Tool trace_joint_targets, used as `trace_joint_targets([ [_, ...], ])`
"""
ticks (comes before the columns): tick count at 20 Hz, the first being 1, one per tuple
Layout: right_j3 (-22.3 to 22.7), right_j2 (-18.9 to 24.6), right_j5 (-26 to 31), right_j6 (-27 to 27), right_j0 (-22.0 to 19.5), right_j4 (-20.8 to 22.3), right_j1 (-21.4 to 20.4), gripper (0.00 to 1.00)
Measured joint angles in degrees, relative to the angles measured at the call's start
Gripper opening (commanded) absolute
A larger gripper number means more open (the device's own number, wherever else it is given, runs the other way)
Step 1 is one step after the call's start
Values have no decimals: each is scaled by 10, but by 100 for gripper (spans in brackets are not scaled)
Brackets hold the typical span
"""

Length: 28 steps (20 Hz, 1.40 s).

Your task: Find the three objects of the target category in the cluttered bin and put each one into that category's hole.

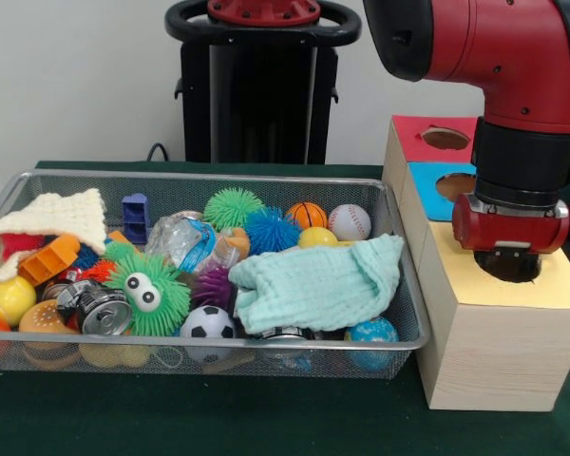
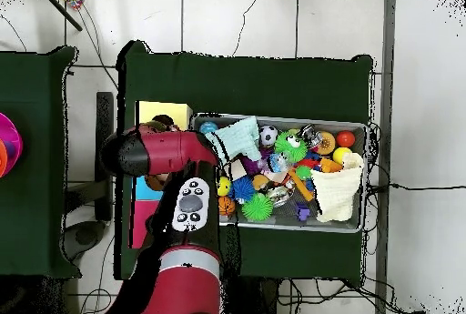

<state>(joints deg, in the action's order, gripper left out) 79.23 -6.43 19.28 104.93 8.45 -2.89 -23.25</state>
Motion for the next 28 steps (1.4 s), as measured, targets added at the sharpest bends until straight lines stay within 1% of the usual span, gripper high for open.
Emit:
trace_joint_targets([
  [14, 1, 0, 0, 0, -1, 0, 1, 100],
  [15, 1, 0, 0, 0, -1, 0, 1, 0],
  [28, 10, 0, 2, 0, -5, 1, -7, 0],
])
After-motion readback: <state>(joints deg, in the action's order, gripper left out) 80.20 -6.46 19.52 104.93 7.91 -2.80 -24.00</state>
